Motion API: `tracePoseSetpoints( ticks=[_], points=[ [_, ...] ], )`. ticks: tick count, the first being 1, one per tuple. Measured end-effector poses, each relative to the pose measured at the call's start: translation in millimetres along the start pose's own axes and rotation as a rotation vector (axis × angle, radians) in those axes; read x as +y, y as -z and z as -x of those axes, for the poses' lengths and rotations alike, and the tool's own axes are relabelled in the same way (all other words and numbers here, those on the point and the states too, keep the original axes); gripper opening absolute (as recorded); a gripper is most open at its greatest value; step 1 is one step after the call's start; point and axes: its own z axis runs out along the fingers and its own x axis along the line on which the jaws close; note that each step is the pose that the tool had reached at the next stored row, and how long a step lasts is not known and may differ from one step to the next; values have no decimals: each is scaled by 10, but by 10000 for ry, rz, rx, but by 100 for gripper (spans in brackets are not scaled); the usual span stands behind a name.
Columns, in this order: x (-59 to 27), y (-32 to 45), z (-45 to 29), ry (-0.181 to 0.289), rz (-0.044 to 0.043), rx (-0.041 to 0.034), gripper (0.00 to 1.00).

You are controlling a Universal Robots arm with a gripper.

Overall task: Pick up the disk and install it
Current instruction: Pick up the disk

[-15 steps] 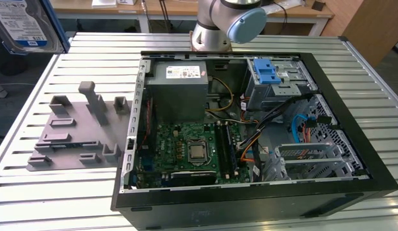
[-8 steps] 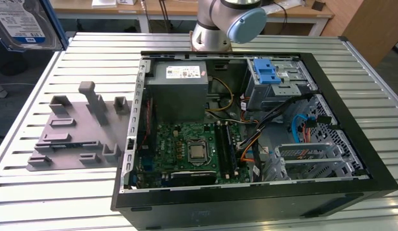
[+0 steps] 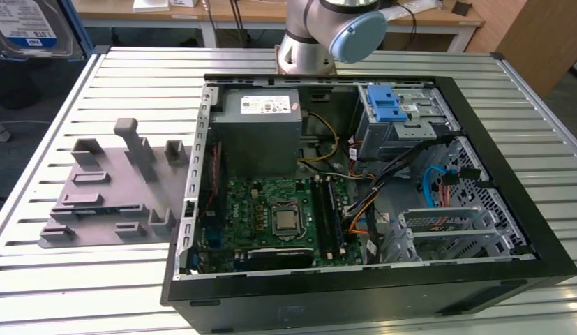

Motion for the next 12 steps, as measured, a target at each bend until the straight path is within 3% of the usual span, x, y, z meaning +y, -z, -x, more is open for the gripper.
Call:
tracePoseSetpoints(
  ticks=[6,12],
  points=[
    [0,3,-16,-4,-5,-1,36],
    [-16,4,-139,-5,-2,-1,36]
  ],
)
